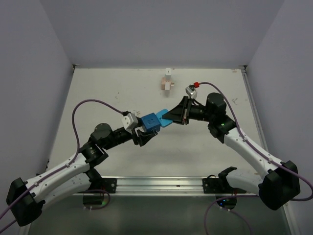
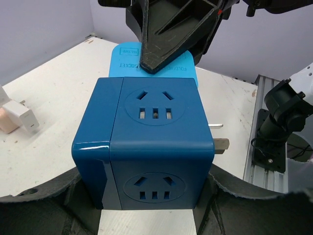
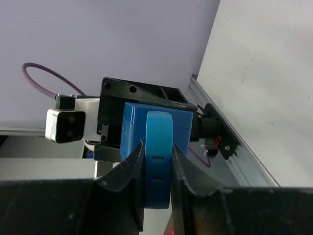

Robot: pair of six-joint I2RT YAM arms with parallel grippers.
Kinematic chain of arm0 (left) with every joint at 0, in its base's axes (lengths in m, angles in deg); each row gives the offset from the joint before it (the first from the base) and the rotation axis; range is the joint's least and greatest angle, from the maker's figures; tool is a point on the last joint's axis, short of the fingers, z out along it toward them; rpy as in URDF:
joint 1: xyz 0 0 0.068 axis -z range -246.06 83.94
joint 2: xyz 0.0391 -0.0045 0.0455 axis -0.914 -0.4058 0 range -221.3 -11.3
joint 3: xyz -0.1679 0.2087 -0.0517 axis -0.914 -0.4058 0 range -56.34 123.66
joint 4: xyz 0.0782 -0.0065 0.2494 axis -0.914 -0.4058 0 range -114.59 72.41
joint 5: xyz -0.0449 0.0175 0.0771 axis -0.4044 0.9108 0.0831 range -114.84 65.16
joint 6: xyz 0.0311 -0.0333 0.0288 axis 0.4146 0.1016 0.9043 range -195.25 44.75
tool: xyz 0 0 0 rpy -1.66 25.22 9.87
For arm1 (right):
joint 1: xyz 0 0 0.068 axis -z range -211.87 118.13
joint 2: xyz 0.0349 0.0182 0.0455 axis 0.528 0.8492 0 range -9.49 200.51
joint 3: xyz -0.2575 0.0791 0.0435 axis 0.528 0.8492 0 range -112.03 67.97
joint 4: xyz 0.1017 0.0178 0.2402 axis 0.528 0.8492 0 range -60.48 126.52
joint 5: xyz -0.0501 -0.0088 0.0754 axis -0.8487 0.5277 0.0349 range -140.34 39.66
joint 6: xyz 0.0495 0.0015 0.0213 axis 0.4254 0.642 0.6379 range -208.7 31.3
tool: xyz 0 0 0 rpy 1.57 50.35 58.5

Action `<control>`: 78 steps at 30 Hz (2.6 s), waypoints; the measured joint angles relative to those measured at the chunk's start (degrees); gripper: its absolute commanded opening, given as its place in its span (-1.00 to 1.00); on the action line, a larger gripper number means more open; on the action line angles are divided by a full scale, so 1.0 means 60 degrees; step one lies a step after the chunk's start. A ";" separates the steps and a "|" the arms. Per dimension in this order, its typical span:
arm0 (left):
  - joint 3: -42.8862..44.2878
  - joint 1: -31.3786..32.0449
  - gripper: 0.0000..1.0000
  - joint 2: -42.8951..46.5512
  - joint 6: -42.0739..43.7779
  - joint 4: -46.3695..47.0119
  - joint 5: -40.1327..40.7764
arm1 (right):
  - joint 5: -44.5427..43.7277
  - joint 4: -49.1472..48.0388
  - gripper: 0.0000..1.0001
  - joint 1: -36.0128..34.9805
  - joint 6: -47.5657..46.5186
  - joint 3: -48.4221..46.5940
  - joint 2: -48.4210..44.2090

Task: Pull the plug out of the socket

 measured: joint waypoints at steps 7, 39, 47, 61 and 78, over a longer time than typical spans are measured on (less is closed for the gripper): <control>-0.0004 0.0033 -1.00 0.0382 0.0058 0.0025 0.0004 | 0.0386 -0.0237 -1.00 0.0080 0.0590 0.0029 -0.0091; -0.1362 0.0051 -1.00 0.1005 -0.1581 -0.0652 0.4000 | -0.1927 0.1359 -1.00 0.1843 -0.2827 0.0576 0.1519; -0.1359 -0.0015 -1.00 0.0492 -0.2484 -0.2007 0.5880 | -0.2583 0.0412 -1.00 0.1137 -0.3650 0.0590 0.4320; -0.0863 -0.2495 -1.00 -0.1341 -0.3577 -0.3432 0.5832 | -0.3395 -0.0816 -0.52 -0.0204 -0.4313 -0.1286 0.7238; 0.1559 -0.4921 -0.93 -0.5512 -0.3781 -0.3694 0.4699 | -0.5231 0.0208 0.52 -0.0153 -0.5650 -0.0539 0.5016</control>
